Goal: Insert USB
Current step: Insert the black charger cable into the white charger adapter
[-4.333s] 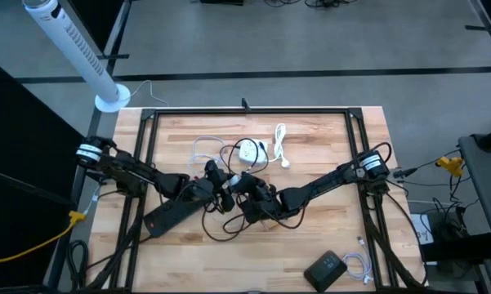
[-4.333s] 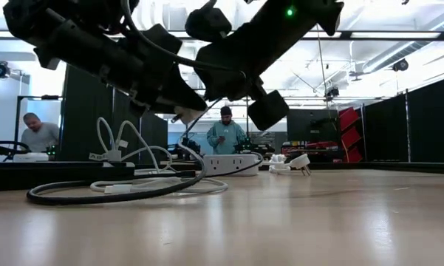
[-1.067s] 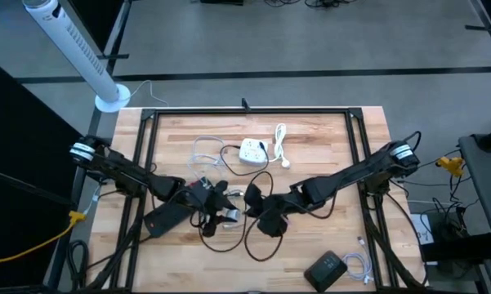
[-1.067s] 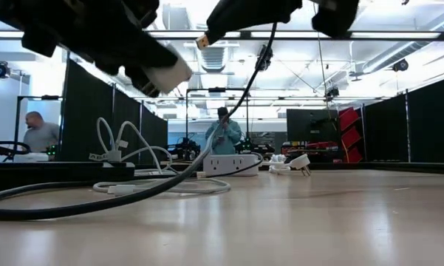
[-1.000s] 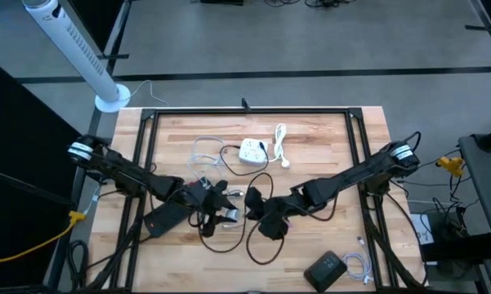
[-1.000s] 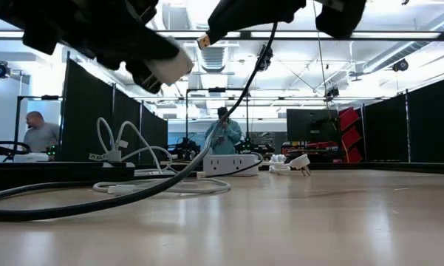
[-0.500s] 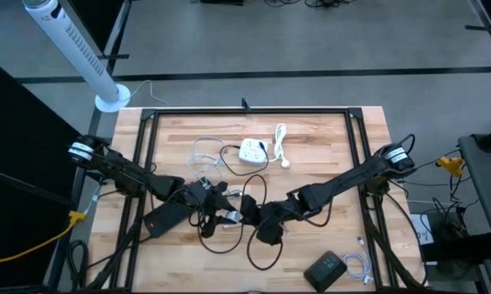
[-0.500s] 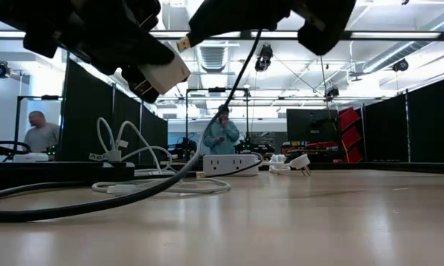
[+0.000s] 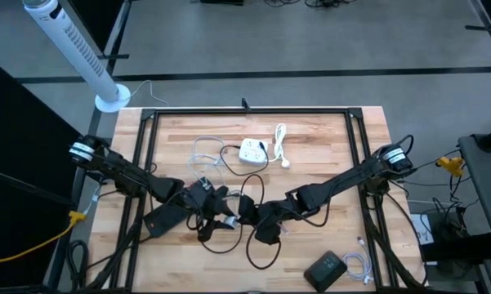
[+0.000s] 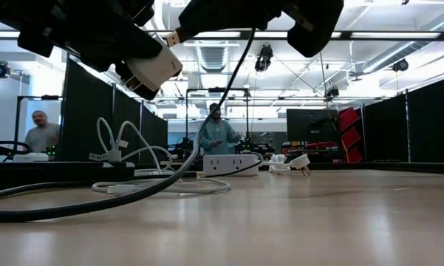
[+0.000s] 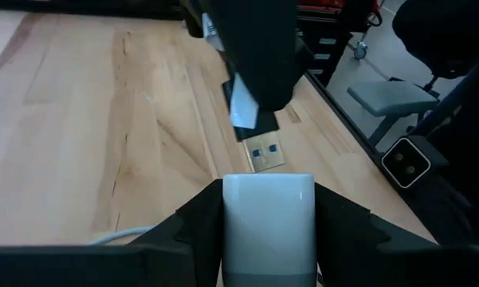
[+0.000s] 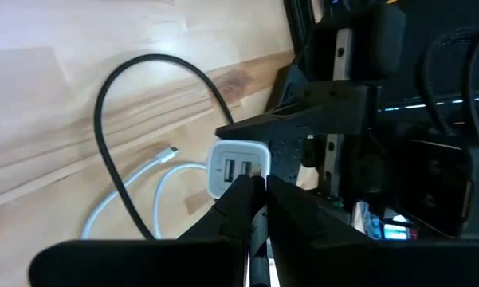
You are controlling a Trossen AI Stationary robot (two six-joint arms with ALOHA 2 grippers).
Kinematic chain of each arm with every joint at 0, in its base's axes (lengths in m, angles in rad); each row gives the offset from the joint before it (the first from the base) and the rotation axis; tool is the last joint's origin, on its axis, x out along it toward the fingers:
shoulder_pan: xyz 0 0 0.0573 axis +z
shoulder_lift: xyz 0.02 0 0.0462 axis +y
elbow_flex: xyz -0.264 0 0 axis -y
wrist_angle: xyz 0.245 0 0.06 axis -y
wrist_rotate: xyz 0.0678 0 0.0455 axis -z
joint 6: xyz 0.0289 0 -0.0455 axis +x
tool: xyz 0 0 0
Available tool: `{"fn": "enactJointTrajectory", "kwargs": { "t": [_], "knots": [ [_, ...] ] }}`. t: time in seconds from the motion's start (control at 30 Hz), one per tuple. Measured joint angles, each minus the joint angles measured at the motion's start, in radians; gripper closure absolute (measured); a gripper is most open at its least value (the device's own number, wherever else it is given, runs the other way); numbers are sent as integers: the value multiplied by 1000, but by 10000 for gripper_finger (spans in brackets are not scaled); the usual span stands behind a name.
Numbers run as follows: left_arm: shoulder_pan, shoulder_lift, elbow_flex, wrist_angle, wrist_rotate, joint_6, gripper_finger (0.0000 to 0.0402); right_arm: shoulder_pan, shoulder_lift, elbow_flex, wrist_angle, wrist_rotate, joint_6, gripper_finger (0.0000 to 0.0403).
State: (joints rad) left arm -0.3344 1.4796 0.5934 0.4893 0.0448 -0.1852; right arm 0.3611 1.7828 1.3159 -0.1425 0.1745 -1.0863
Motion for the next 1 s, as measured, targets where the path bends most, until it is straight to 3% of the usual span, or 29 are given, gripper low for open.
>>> {"fn": "enactJointTrajectory", "kwargs": {
  "t": [0.5,1.0],
  "knots": [
    [-1,1,0,2,-59,-22,257,-10,5,-1,-5,-25,46,387],
    [-1,1,0,7,-108,-47,257,-12,5,-1,-18,46,40,387]
  ]
}}
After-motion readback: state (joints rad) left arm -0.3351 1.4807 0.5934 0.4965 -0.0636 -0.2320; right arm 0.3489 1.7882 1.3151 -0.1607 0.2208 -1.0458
